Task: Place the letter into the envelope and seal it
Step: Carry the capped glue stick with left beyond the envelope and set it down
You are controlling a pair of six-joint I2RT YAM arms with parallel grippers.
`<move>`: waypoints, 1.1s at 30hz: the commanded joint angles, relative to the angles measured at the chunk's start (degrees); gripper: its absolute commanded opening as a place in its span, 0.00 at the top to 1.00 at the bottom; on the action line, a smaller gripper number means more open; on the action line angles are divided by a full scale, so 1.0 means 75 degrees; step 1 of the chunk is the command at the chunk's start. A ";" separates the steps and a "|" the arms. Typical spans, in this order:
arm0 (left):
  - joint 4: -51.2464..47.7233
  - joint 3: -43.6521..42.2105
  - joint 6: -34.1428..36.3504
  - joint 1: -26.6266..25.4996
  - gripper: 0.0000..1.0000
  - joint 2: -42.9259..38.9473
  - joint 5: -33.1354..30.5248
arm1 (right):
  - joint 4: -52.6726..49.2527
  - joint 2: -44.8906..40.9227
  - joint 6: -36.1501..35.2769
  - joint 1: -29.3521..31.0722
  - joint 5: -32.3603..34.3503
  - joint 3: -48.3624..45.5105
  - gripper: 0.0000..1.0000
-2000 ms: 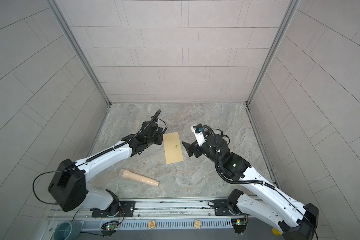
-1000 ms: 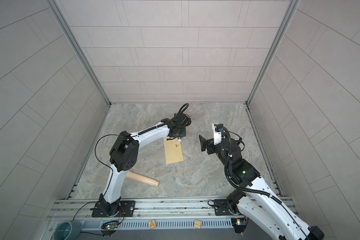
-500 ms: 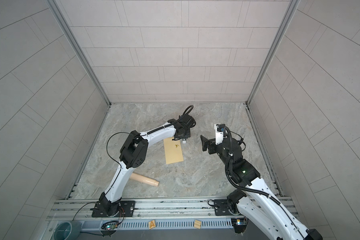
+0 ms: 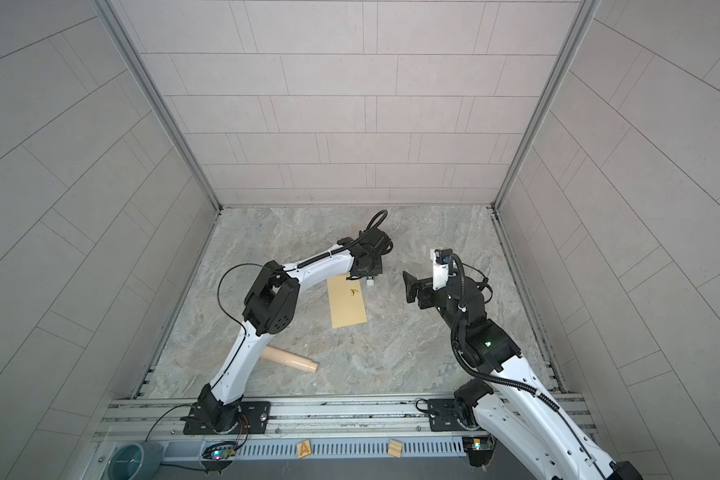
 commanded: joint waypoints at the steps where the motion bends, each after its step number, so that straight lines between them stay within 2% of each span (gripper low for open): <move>1: -0.0238 0.0117 -0.0059 -0.0046 0.78 0.0371 -0.0020 | -0.0012 -0.0085 0.0086 -0.0063 -0.0082 -0.0073 0.00; 7: -0.0229 0.0115 -0.0072 -0.0045 0.72 0.0474 -0.0015 | 0.0006 -0.0075 0.0113 -0.0116 -0.0138 -0.0115 0.01; 16: -0.0232 0.0074 -0.0094 -0.0058 0.57 0.0435 0.0009 | 0.0000 -0.0053 0.0122 -0.0188 -0.0216 -0.0140 0.00; 21: -0.0190 0.0010 -0.0097 -0.0055 0.52 0.0307 0.0015 | 0.0008 -0.0062 0.0151 -0.0210 -0.0269 -0.0161 0.00; 27: -0.0034 -0.0199 -0.0098 -0.0058 0.47 0.0006 -0.0073 | -0.0002 -0.0062 0.0191 -0.0233 -0.0320 -0.0163 0.00; 33: 0.0278 -0.0612 0.0074 -0.0055 0.40 -0.0835 -0.0252 | 0.0026 -0.0015 0.0181 -0.0268 -0.0323 -0.0168 0.01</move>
